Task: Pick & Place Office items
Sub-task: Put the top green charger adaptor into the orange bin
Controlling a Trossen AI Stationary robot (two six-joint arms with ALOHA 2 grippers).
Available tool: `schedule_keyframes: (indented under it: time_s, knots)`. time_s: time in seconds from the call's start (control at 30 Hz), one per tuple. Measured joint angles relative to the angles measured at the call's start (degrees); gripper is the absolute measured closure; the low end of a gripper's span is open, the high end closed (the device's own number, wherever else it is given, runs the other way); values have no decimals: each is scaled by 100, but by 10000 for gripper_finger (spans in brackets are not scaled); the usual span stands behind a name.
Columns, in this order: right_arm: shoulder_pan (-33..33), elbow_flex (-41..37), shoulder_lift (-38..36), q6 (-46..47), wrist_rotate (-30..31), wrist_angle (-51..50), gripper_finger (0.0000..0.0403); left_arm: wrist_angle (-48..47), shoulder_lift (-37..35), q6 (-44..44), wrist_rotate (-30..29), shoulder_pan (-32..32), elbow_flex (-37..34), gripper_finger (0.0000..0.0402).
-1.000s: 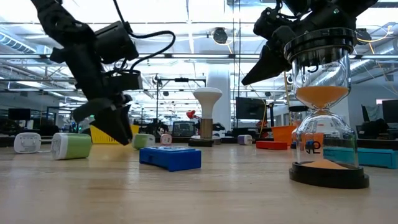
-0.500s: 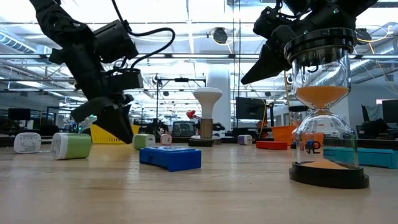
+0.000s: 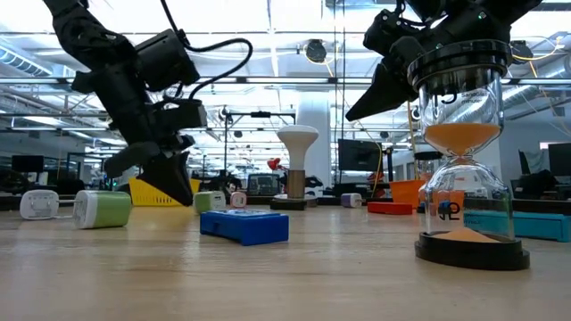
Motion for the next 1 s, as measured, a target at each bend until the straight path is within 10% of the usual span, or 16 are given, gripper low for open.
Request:
schedule_keyframes:
  time_s: [0.77,1.0]
  knots:
    - [0,0,0,-43,-13,42,399,412,374,18,-75,0,4,310]
    - [0,0,0,-42,-15,42,399,437,376,177,67,0,2,377]
